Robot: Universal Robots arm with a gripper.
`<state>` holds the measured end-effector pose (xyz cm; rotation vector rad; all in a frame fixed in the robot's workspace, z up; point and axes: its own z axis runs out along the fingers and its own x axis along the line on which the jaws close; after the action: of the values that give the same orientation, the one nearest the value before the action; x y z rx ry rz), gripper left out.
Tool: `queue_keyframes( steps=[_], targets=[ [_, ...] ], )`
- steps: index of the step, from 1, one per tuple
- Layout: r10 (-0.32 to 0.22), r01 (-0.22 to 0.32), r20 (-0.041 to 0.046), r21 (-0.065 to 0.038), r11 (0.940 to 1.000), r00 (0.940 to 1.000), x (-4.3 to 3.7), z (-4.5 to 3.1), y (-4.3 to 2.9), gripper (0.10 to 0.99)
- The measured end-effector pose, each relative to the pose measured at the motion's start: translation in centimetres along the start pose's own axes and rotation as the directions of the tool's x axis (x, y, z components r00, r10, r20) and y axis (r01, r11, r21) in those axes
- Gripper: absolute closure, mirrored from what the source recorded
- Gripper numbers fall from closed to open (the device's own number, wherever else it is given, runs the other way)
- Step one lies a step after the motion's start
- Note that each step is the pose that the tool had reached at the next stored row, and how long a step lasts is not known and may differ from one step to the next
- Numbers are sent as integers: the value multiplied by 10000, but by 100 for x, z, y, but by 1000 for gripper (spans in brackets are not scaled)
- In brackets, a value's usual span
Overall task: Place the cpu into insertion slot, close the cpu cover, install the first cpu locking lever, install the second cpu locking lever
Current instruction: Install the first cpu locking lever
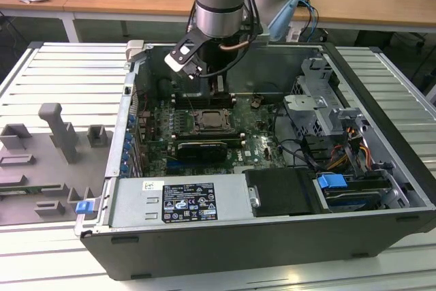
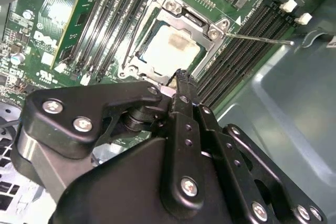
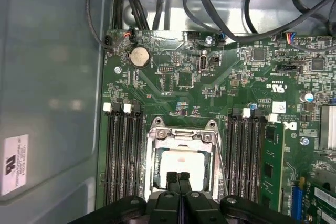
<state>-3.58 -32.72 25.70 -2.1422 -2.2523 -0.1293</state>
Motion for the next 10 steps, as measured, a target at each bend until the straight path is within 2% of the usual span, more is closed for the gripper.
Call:
queue_keyframes(
  steps=[3,5,7,9,10],
  targets=[
    [-178,178,-6,13,9998,9998,4,-27,0,980],
    [-975,975,-39,76,9952,9952,3,-28,0,980],
    [-1357,1358,-57,106,9907,9907,3,-28,1,980],
    [-2067,2068,-95,158,9783,9784,3,-28,1,980],
    [-2242,2244,-105,170,9743,9745,3,-28,0,980]
  ],
)
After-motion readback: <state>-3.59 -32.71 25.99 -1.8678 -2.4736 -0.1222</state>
